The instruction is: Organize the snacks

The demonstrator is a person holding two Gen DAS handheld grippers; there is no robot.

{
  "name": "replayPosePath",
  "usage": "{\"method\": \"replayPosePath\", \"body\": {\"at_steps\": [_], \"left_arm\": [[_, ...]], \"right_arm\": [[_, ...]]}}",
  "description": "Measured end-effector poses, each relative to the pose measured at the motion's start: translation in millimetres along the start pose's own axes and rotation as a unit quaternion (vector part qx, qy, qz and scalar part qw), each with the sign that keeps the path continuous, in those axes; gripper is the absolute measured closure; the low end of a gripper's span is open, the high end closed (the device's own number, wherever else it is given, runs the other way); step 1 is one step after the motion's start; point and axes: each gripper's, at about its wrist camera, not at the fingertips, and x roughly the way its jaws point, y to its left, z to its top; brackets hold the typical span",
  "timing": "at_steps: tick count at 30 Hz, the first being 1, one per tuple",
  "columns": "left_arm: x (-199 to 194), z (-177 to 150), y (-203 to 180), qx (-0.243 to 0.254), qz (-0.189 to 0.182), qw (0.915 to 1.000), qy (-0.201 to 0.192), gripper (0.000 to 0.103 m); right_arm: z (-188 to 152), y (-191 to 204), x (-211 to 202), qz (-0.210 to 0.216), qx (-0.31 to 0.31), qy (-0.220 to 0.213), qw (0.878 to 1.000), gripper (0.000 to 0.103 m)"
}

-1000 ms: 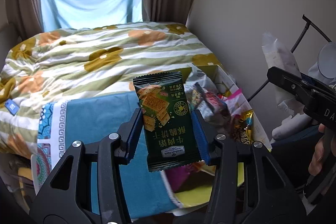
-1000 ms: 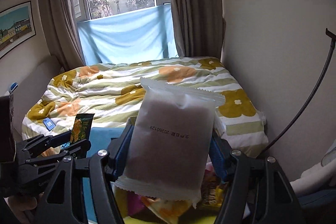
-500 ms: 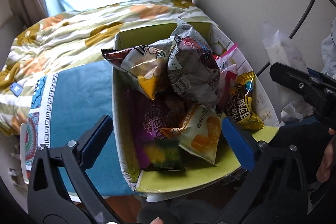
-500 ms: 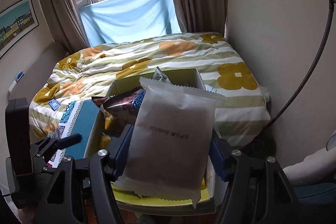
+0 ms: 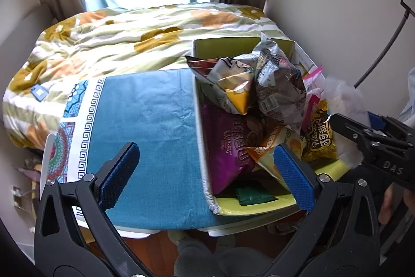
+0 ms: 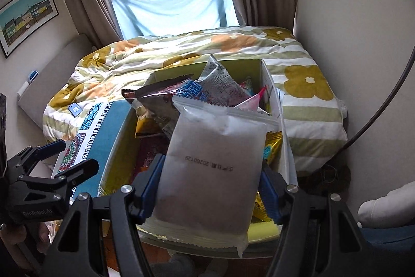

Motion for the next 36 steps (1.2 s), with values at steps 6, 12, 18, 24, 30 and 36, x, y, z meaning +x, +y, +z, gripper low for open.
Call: {"method": "replayPosePath", "body": {"at_steps": [6,12,18,24,30,36], "left_arm": [[3,-9,9,-0.003,0.007,1.0,0.006,0.0],[-2,-16,13,-0.011,0.01,0.9999,0.009,0.0],[-25,-15,18,-0.01,0.016,0.9998,-0.005,0.0],[-78,-1,36,-0.004,0.014,0.9984,-0.055,0.0],[-163,8,62,0.0,0.026,0.9907,-0.133,0.0],[-217,-5,92,-0.019,0.055,0.9818,-0.181,0.0]], "right_arm": [[-4,7,17,-0.015,-0.004,-0.002,1.0,0.001],[-17,5,10,-0.022,0.0,0.007,1.0,0.001],[-14,9,5,-0.017,-0.004,0.006,1.0,0.001],[3,34,-26,-0.016,-0.018,-0.037,0.999,0.001],[21,80,-94,-0.035,-0.05,-0.111,0.992,0.001],[16,127,-145,-0.067,-0.064,-0.157,0.983,0.001]]}}
